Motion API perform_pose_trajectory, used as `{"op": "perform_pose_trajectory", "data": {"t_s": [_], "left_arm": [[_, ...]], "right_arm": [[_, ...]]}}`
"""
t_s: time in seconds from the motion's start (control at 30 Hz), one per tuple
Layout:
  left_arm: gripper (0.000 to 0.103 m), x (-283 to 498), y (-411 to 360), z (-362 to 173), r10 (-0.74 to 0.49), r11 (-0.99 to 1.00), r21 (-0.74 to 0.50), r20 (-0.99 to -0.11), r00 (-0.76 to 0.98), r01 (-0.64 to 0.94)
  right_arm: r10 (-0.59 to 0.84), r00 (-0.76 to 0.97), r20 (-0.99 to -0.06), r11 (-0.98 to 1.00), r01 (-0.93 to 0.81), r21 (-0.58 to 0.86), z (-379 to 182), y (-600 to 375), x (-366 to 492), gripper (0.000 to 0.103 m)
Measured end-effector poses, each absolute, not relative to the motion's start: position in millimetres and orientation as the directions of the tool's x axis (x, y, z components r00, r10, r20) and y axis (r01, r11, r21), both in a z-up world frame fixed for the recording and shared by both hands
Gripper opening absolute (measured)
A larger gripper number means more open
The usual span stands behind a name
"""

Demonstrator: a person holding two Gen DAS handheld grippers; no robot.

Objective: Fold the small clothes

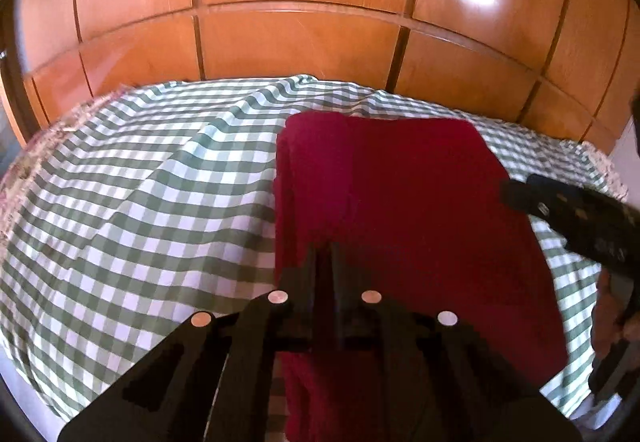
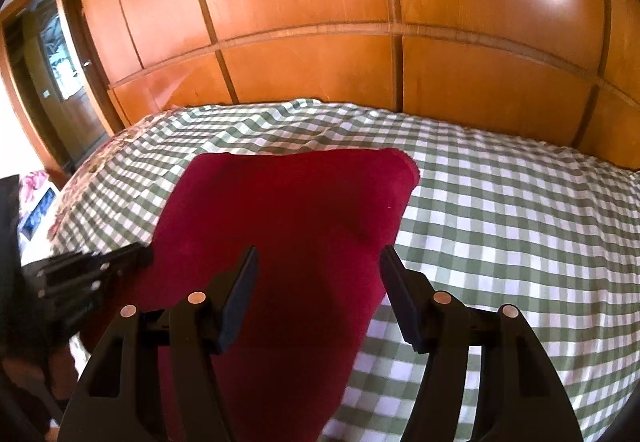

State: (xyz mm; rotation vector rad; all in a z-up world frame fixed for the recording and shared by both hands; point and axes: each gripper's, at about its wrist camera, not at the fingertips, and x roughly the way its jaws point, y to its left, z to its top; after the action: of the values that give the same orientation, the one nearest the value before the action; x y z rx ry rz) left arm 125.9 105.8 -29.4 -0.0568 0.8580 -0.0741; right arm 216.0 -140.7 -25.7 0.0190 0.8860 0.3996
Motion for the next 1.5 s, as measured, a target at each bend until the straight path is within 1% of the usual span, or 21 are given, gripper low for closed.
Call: {"op": "perform_pose_trajectory", "data": {"t_s": [0.07,0.1,0.13,0.2,0.23,0.27,0.37,0.4,0.43,0.5,0.53,0.6,0.67,0.73,0.77,0.83,0.93,1.13,1.27,1.33,1.5], "left_arm": [[0.005,119,111,-37,-0.083,0.995,-0.097,-0.758,0.647,0.014],[0.005,116,114,-41,-0.080,0.994,-0.109,-0.762,0.643,-0.005],[0.005,113,118,-46,-0.079,0.993,-0.120,-0.764,0.640,-0.020],[0.005,110,123,-49,-0.080,0.990,-0.134,-0.765,0.639,-0.036],[0.005,111,124,-48,-0.087,0.989,-0.142,-0.764,0.639,-0.036],[0.008,112,125,-47,-0.082,0.989,-0.140,-0.772,0.631,-0.042],[0.010,112,124,-45,-0.081,0.988,-0.146,-0.775,0.627,-0.054],[0.012,111,124,-44,-0.076,0.987,-0.147,-0.770,0.633,-0.060],[0.018,111,123,-44,-0.067,0.988,-0.141,-0.771,0.634,-0.068],[0.023,109,125,-44,-0.055,0.988,-0.134,-0.770,0.636,-0.077],[0.028,109,126,-44,-0.050,0.987,-0.134,-0.769,0.637,-0.084],[0.031,108,128,-44,-0.049,0.987,-0.137,-0.769,0.637,-0.090],[0.036,107,130,-43,-0.051,0.986,-0.141,-0.767,0.639,-0.091],[0.038,106,131,-43,-0.049,0.987,-0.134,-0.765,0.642,-0.085],[0.040,107,131,-43,-0.049,0.988,-0.133,-0.764,0.643,-0.083],[0.043,106,132,-43,-0.047,0.988,-0.130,-0.762,0.646,-0.081],[0.044,106,134,-44,-0.055,0.988,-0.137,-0.762,0.645,-0.077],[0.054,106,135,-47,-0.064,0.987,-0.145,-0.760,0.647,-0.073],[0.061,110,140,-53,-0.106,0.982,-0.182,-0.758,0.643,-0.052],[0.062,112,145,-56,-0.140,0.976,-0.212,-0.756,0.640,-0.037],[0.063,117,164,-72,-0.292,0.931,-0.365,-0.726,0.623,0.011]], "right_arm": [[0.360,0.536,-0.764,0.920,-0.341,0.194,-36,-130,220,0.061],[0.354,0.529,-0.771,0.918,-0.356,0.177,-43,-121,219,0.062],[0.346,0.527,-0.776,0.915,-0.371,0.157,-49,-113,219,0.066],[0.317,0.540,-0.779,0.920,-0.375,0.114,-58,-102,216,0.069],[0.300,0.554,-0.776,0.920,-0.382,0.083,-61,-97,214,0.072],[0.290,0.563,-0.774,0.920,-0.386,0.064,-61,-94,213,0.073],[0.289,0.568,-0.771,0.923,-0.380,0.066,-61,-96,213,0.073],[0.291,0.568,-0.770,0.924,-0.377,0.071,-61,-98,213,0.073],[0.293,0.569,-0.768,0.924,-0.375,0.075,-61,-99,213,0.073],[0.293,0.575,-0.764,0.923,-0.378,0.070,-61,-98,212,0.074],[0.292,0.577,-0.763,0.923,-0.379,0.067,-61,-98,212,0.076],[0.293,0.579,-0.761,0.923,-0.379,0.067,-60,-98,211,0.077],[0.302,0.574,-0.761,0.921,-0.381,0.078,-59,-98,211,0.083],[0.320,0.562,-0.762,0.919,-0.381,0.105,-56,-102,211,0.089],[0.330,0.558,-0.762,0.918,-0.379,0.120,-54,-104,210,0.090],[0.347,0.546,-0.762,0.918,-0.364,0.157,-51,-113,210,0.090],[0.375,0.530,-0.760,0.918,-0.325,0.226,-50,-129,211,0.090],[0.461,0.483,-0.744,0.887,-0.256,0.383,-59,-160,213,0.090],[0.520,0.445,-0.729,0.854,-0.254,0.454,-68,-167,217,0.090],[0.571,0.404,-0.714,0.820,-0.251,0.514,-76,-168,220,0.090],[0.670,0.305,-0.677,0.742,-0.242,0.625,-99,-162,228,0.090]]}}
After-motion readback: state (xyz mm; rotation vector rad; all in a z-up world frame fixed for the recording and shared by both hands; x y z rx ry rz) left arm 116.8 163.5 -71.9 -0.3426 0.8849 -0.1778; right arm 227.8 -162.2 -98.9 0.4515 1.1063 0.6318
